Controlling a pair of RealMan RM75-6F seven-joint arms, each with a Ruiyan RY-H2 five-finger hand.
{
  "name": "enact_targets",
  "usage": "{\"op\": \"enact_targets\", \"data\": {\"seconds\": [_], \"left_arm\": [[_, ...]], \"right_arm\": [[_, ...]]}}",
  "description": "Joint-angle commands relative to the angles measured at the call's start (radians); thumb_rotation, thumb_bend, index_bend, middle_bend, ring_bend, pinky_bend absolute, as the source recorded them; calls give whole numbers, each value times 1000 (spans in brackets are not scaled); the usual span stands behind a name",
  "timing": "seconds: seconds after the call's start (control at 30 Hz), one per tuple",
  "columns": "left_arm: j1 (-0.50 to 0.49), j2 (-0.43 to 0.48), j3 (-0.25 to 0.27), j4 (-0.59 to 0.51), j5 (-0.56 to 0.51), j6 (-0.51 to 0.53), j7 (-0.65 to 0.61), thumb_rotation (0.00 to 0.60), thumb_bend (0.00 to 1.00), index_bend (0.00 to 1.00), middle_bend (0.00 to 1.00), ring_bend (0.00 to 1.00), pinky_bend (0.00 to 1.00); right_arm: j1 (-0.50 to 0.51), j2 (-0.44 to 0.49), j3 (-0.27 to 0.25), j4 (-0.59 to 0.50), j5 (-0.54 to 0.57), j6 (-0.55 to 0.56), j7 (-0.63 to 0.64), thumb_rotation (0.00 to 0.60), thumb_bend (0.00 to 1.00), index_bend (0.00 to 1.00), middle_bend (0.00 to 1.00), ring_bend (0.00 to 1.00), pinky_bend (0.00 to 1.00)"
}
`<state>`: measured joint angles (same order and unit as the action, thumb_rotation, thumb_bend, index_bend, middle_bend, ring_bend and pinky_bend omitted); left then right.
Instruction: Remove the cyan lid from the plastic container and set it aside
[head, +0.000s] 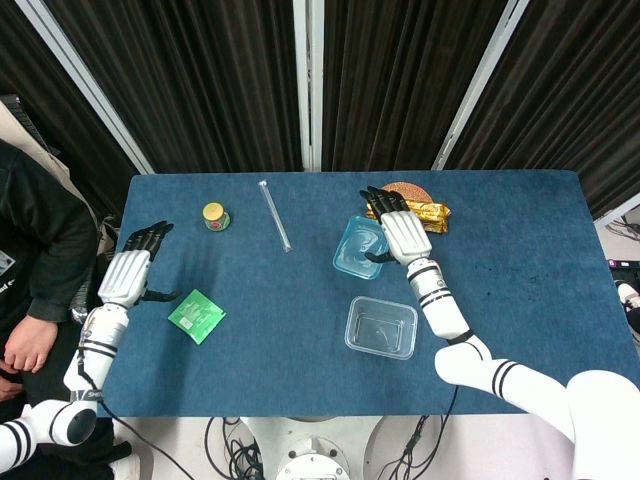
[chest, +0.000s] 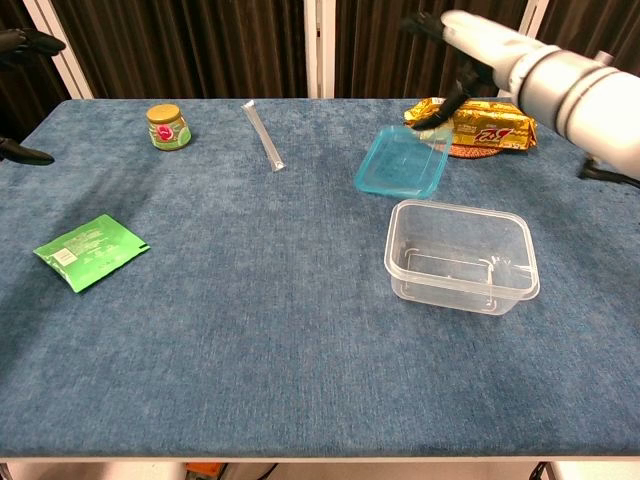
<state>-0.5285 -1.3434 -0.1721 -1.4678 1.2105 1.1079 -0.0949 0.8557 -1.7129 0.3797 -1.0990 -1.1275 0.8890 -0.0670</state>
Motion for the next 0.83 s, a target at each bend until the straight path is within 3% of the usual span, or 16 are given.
{"op": "enact_targets", "data": {"seconds": [0.03, 0.13, 0.3, 0.5, 0.83], "left_arm": [[16, 11, -3, -8, 6, 28, 5, 600, 0, 48, 0, 0, 0], [38, 28, 1, -1, 26, 72, 24, 600, 0, 51, 0, 0, 0], [88, 60, 23, 34, 55, 162, 114, 600, 0, 101, 0, 0, 0], [193, 109, 50, -8, 60, 279, 133, 600, 0, 119, 0, 0, 0], [350, 175, 122, -148, 121, 421, 103, 600, 0, 119, 0, 0, 0]], "right_arm": [[-11, 4, 2, -32, -4, 59, -20, 600, 26, 0, 0, 0, 0], [-77, 60, -38, -123, -32, 124, -20, 600, 71, 0, 7, 0, 0], [-232, 209, -145, -310, -88, 257, -69, 600, 223, 2, 129, 0, 0], [-424, 397, -268, -530, -135, 424, -121, 600, 228, 28, 124, 0, 0], [-632, 525, -396, -659, -278, 616, -2, 600, 230, 26, 70, 0, 0]]}}
